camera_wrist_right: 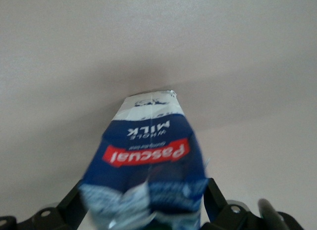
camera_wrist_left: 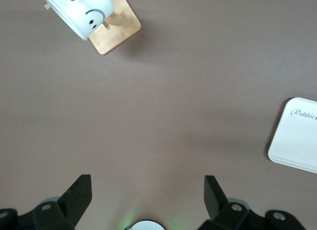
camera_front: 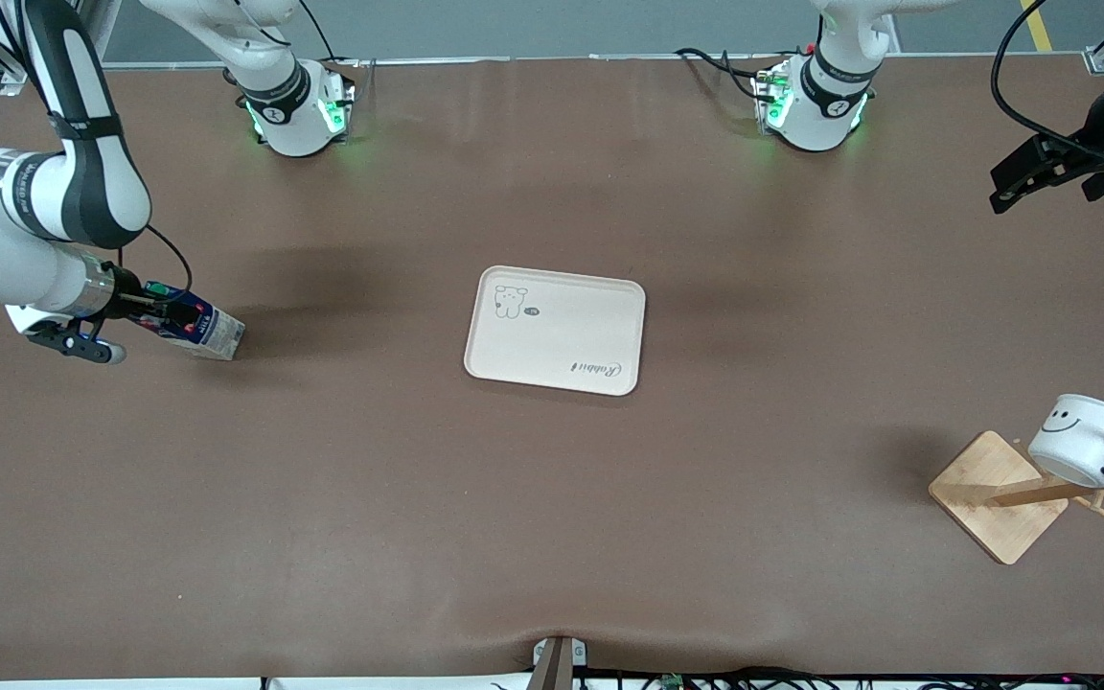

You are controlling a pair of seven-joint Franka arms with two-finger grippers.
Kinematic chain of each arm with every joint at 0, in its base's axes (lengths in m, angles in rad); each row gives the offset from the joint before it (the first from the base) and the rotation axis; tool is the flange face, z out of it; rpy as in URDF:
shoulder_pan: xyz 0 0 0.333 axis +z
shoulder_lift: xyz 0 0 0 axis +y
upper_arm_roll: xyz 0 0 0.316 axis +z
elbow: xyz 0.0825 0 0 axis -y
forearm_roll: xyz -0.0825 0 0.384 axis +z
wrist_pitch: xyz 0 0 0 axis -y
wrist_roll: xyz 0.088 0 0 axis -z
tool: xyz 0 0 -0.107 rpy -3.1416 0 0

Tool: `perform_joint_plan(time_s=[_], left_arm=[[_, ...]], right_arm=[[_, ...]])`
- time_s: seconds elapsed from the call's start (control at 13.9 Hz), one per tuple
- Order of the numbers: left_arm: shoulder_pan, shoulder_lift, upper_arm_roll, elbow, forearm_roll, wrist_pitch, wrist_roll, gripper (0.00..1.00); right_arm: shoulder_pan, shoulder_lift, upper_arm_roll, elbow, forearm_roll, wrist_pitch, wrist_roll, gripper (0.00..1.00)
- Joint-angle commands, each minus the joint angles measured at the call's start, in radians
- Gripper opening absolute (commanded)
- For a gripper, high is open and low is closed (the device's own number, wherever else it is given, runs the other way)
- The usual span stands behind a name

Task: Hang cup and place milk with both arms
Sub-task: 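Set the milk carton on the table and open the right gripper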

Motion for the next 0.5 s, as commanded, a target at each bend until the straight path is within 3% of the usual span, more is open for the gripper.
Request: perform_joint_plan(time_s=[0.0,0.29,0.43], left_arm=[[0.000,-0.004,0.001,-0.006,-0.017,0.017,0.013,1.00],[0.000,-0.001,0.001,-0.006,-0.017,0.019,0.013,1.00],[0.000,0.001,-0.001,-0.006,-0.017,0.020,0.013,1.00]], right_arm=[[0.004,-0.004,0.005,0.118,0.003,-0.131,-0.008,1.00],[0.051,0.035,0.008,0.364,0.001,-0.427,-0.008,1.00],[0.071,0.049,0.008,0.453,-0.002,-0.450,-0.006,1.00]])
